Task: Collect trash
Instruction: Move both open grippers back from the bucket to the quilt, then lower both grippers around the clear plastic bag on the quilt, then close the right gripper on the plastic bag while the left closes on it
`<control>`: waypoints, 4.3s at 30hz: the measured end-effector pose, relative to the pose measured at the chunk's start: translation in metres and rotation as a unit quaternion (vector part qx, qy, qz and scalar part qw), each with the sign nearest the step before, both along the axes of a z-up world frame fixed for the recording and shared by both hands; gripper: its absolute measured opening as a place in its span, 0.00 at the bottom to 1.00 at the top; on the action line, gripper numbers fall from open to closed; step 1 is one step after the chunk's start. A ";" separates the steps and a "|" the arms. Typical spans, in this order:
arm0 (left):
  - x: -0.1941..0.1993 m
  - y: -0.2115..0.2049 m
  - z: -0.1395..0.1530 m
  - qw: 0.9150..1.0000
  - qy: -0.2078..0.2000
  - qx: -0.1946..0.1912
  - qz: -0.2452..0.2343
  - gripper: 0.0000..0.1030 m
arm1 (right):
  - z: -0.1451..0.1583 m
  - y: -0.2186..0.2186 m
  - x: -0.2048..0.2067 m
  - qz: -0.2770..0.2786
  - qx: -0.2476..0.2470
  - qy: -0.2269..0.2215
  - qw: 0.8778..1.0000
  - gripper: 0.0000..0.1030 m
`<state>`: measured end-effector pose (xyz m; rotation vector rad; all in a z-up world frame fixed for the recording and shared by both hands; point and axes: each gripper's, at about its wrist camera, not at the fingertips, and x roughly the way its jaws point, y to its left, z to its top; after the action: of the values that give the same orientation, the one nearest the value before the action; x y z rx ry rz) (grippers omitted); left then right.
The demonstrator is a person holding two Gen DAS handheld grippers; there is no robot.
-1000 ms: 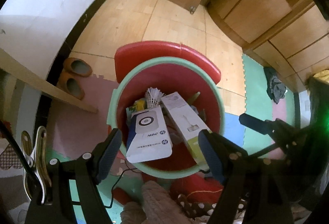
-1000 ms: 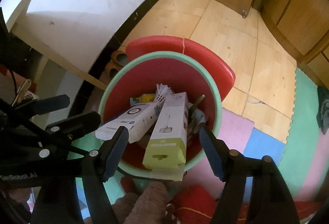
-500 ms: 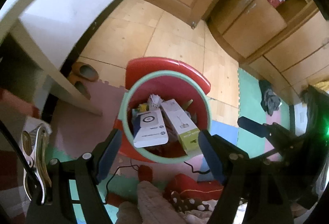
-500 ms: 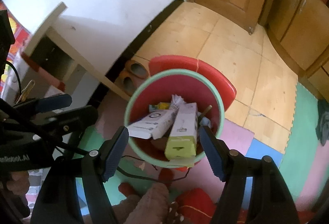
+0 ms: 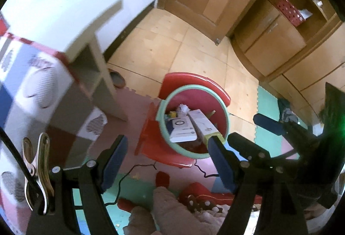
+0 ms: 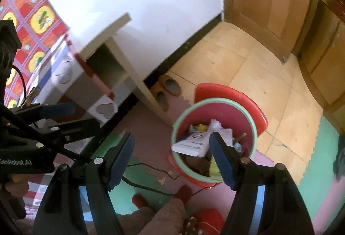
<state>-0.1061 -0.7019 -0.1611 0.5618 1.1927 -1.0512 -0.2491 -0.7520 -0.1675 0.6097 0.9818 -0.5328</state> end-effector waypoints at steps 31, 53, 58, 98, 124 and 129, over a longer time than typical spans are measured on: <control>0.104 0.229 0.111 0.967 -0.059 -0.044 0.243 0.78 | 0.098 0.160 0.149 0.242 0.000 -0.085 0.967 0.71; 0.156 0.435 0.126 0.908 -0.080 -0.026 0.411 0.78 | 0.119 0.304 0.245 0.375 0.026 -0.111 0.920 0.70; 0.164 0.480 0.125 0.889 -0.089 -0.018 0.448 0.77 | 0.119 0.340 0.273 0.408 0.037 -0.115 0.905 0.68; 0.254 0.678 0.059 0.714 0.001 -0.035 0.700 0.71 | 0.052 0.571 0.499 0.661 0.070 -0.029 0.746 0.61; 0.272 0.664 0.034 0.673 -0.037 0.003 0.739 0.70 | 0.042 0.604 0.519 0.692 0.061 -0.030 0.718 0.35; 0.275 0.656 0.033 0.680 -0.041 0.009 0.732 0.56 | 0.039 0.608 0.515 0.688 0.086 -0.021 0.720 0.20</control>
<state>0.1686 -0.0460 -0.1281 -0.4104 1.1061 0.3975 0.2659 -0.1441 -0.1288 -0.0794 1.1665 0.9215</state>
